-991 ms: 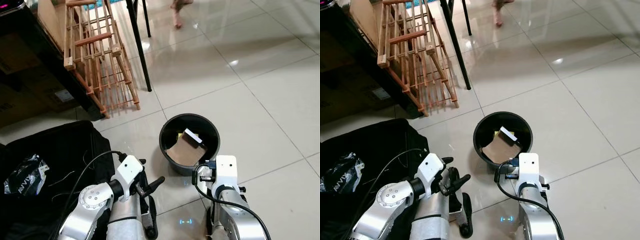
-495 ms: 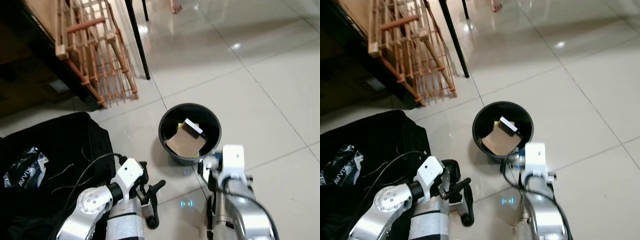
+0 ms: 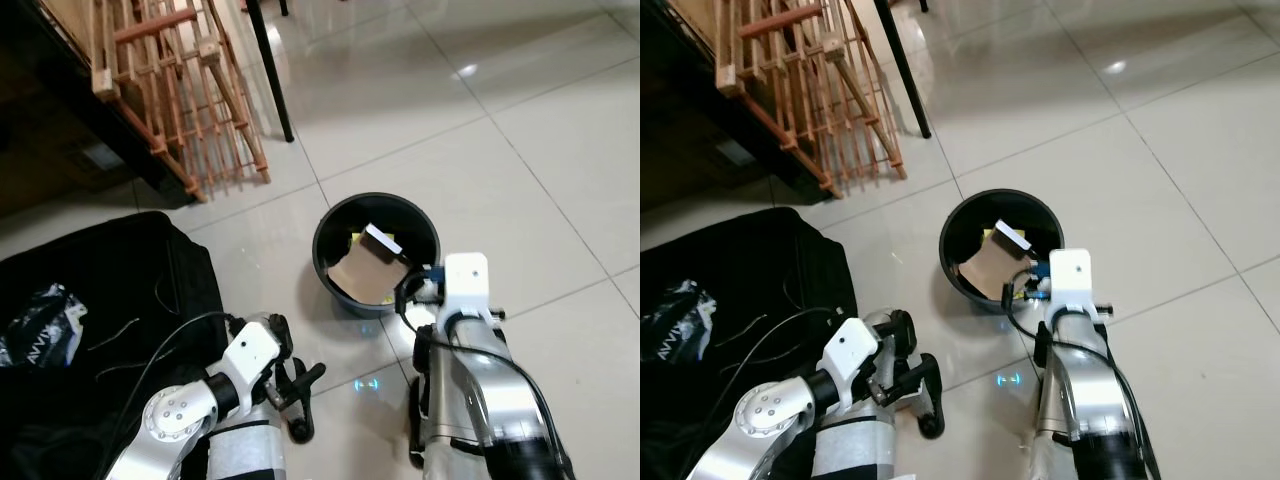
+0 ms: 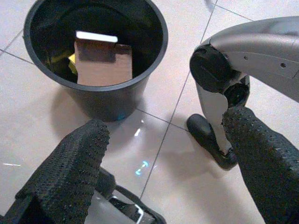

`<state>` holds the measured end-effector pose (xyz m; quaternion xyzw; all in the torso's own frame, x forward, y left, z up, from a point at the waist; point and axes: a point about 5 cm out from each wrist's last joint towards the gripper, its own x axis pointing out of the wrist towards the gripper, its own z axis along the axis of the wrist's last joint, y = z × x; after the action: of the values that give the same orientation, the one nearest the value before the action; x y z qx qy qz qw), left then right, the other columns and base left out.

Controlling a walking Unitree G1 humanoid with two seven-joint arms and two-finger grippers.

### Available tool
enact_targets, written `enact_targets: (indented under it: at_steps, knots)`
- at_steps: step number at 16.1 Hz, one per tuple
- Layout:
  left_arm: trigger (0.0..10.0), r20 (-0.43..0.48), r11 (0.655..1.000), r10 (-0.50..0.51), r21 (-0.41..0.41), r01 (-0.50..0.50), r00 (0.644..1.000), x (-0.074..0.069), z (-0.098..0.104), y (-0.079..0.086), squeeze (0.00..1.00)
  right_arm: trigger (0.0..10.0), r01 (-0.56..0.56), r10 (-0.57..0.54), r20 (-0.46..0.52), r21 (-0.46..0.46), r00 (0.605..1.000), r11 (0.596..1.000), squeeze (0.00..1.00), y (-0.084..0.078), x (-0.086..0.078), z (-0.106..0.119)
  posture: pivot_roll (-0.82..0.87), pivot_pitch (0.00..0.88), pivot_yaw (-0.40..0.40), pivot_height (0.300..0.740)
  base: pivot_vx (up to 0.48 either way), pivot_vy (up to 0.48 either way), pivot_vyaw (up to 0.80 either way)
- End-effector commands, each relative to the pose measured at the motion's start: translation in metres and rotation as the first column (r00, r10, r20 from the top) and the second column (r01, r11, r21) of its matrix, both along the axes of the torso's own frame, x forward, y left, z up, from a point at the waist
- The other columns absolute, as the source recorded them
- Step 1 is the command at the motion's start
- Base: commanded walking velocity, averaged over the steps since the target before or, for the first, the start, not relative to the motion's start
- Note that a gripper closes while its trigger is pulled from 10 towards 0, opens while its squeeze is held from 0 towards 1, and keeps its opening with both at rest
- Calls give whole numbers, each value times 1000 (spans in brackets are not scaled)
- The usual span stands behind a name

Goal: Picking trash to rubbish bin

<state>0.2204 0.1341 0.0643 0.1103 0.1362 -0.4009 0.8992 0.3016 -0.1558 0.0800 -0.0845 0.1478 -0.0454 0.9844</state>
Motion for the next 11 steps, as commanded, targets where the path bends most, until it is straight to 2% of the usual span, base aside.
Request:
enact_targets:
  at_steps: [1, 4, 9, 10, 11]
  knots:
    - [10000, -21, 1000, 16, 19, -16, 1000, -5, -3, 4, 0, 10000, -27, 26, -35, -13, 999, 1000, 0, 4, -3, -12, 71, 416, 145, 573, 0, 0, 0]
    - [10000, -15, 999, 44, 17, -44, 999, -8, 3, 6, 0, 10000, -51, 52, 15, -30, 999, 998, 0, 5, 18, -6, 116, 437, 140, 573, 0, 0, 0]
    - [10000, -7, 995, 91, 38, -91, 996, -15, 9, 18, 0, 10000, -78, 79, 37, -13, 996, 997, 0, 9, 27, -10, 177, 458, 137, 573, 0, 0, 0]
    - [10000, -12, 993, 104, 49, -103, 995, -21, 10, 22, 0, 10000, -131, 131, 57, -9, 990, 991, 0, 24, 34, -6, 198, 465, 130, 573, 0, 0, 0]
    - [10000, -12, 993, 107, 51, -106, 994, -23, 11, 22, 0, 10000, -143, 143, 66, -6, 988, 990, 0, 27, 36, -4, 204, 467, 127, 573, 0, 0, 0]
